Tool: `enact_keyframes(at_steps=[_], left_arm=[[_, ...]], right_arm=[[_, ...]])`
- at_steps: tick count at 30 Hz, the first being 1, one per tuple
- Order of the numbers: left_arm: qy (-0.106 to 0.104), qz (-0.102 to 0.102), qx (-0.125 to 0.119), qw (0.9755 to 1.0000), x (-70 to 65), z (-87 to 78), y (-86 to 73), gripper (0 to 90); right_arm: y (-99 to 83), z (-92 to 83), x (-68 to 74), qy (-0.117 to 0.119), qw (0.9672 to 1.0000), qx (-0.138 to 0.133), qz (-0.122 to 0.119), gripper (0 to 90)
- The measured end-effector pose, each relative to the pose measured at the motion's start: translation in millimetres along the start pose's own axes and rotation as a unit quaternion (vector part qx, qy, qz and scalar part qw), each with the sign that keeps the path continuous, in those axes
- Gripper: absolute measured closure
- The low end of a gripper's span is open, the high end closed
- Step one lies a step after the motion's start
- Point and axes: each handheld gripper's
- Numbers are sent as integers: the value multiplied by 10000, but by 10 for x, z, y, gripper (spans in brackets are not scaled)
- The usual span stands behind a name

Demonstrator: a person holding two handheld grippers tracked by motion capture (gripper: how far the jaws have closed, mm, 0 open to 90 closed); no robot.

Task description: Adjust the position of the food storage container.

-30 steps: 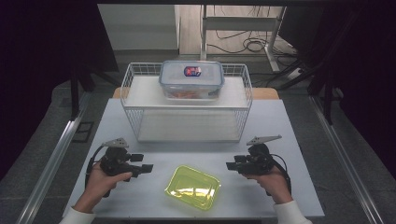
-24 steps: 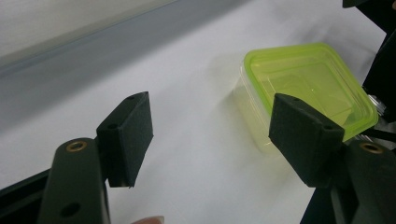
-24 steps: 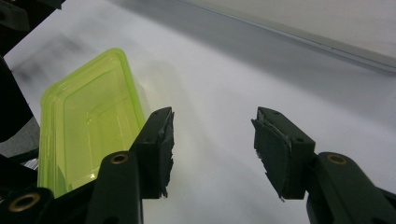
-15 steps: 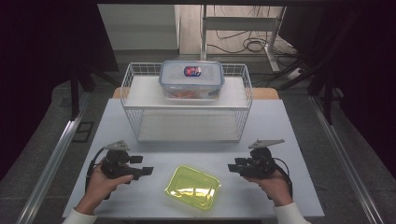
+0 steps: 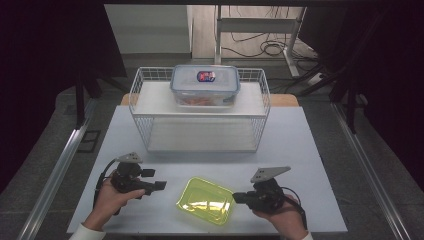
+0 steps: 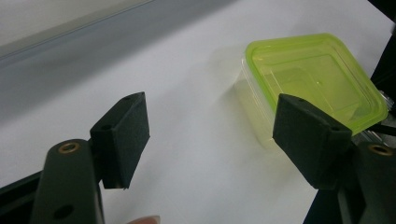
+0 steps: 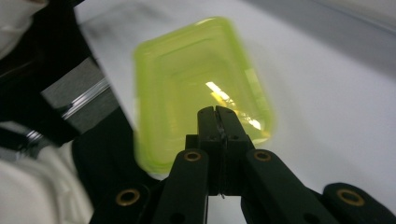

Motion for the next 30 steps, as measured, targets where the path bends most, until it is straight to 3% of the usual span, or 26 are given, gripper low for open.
enact_keyframes(at_steps=[2,3,4,5,6,7,8,9,13,21,30], left_arm=[[-6,5,8,10000,-1,3,0,265],[-5,6,10,10000,-2,7,-1,265],[-3,9,17,10000,-2,10,-1,265],[0,17,22,10000,-1,14,0,265],[-6,13,29,10000,-1,17,2,265],[0,18,29,10000,-1,19,2,265],[9,25,32,10000,-1,18,1,265],[3,21,30,10000,-1,16,-2,265],[-10,26,18,10000,5,13,-1,266],[-3,65,82,9999,3,37,-2,264],[-6,5,30,10000,21,17,-5,264]], right_arm=[[8,27,59,76,9999,24,-78,891],[16,109,192,212,9995,101,-231,891],[16,109,192,212,9995,101,-231,891],[17,195,299,370,9984,235,-356,891],[17,195,299,370,9984,235,-356,891],[16,282,399,464,9968,397,-522,891],[16,282,399,464,9968,397,-522,891],[9,363,476,556,9945,566,-687,891],[-40,481,550,722,9916,745,-772,892],[-79,575,565,520,9895,990,-919,892],[-97,571,432,287,9924,915,-775,893]])
Point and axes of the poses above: each handheld gripper's, and its own axes: z roughly forward along the jaws, y roughly out of its top, x roughly to its left, and after that the axes turned 10 degrees about x, right-handed
